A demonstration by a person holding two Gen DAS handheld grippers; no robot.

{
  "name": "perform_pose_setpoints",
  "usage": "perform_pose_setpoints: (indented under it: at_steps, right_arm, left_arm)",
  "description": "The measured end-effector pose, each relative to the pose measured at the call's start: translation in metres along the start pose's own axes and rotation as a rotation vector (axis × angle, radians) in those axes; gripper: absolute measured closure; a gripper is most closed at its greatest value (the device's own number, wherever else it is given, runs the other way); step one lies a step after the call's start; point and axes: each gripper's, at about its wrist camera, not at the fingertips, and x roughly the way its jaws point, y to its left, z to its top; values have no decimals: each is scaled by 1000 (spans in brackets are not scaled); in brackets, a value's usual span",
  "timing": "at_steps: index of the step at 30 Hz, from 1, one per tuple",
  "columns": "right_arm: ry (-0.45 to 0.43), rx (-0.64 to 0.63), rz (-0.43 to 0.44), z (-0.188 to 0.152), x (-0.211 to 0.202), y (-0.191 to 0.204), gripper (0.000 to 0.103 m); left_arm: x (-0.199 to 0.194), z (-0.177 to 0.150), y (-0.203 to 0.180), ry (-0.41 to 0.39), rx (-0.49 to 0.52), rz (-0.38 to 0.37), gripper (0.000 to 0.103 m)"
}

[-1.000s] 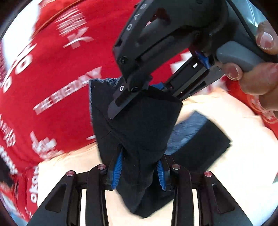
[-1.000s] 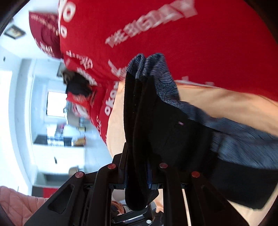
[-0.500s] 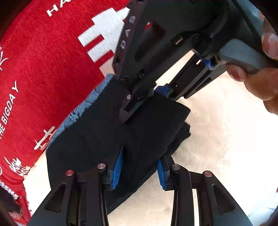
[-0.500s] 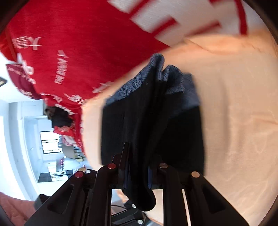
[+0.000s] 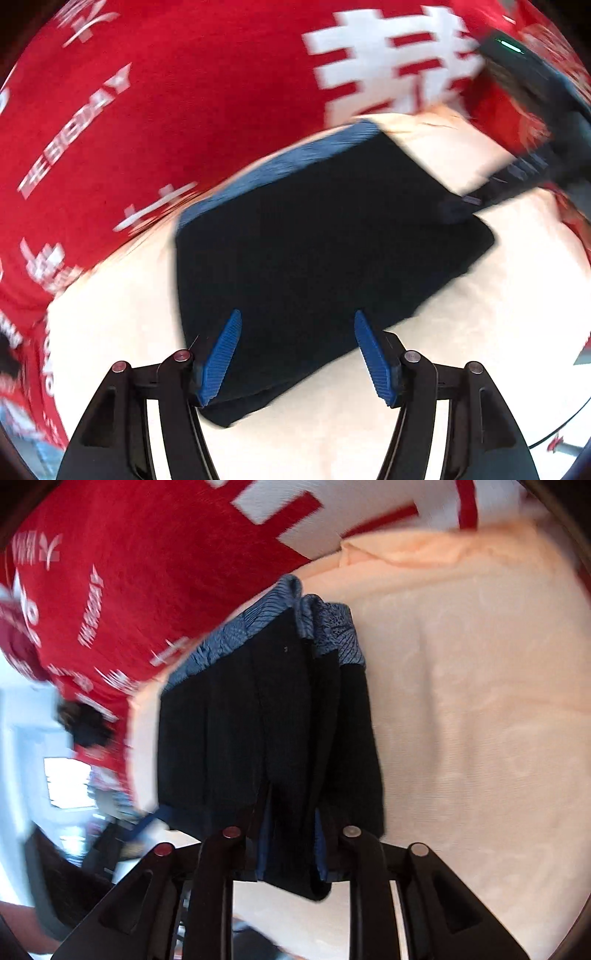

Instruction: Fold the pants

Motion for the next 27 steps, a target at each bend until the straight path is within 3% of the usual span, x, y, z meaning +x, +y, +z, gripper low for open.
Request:
perform_pose_setpoints:
  at_steps: [2, 7, 9, 17, 21, 24, 26, 27]
  right_arm:
    - [0, -35, -113, -3, -7, 10, 67]
    - [-25, -41, -200, -18, -29, 28, 67]
    - [-41, -51, -219, -26, -33, 41, 67]
    - [-89, -118, -320, -42, -36, 81, 65]
    - [-5, -153, -335, -40, -5, 91, 61]
    - [24, -152, -359, -37, 11, 87, 50]
    - [38, -139, -374, -35, 17, 81, 50]
    - [41, -139, -388, -35, 17, 79, 50]
  left_arm:
    - [3, -6, 19, 39, -57, 18, 38]
    - [3, -14, 47, 73, -164, 20, 36]
    - [1, -17, 50, 74, -194, 12, 11]
    - [-7, -33, 55, 89, -293, -77, 11]
    - [-6, -43, 62, 121, -337, -116, 11]
    - [-5, -51, 71, 139, -383, -146, 11]
    - [-3, -55, 76, 156, -397, -141, 0]
    - [-2, -57, 78, 158, -403, -137, 0]
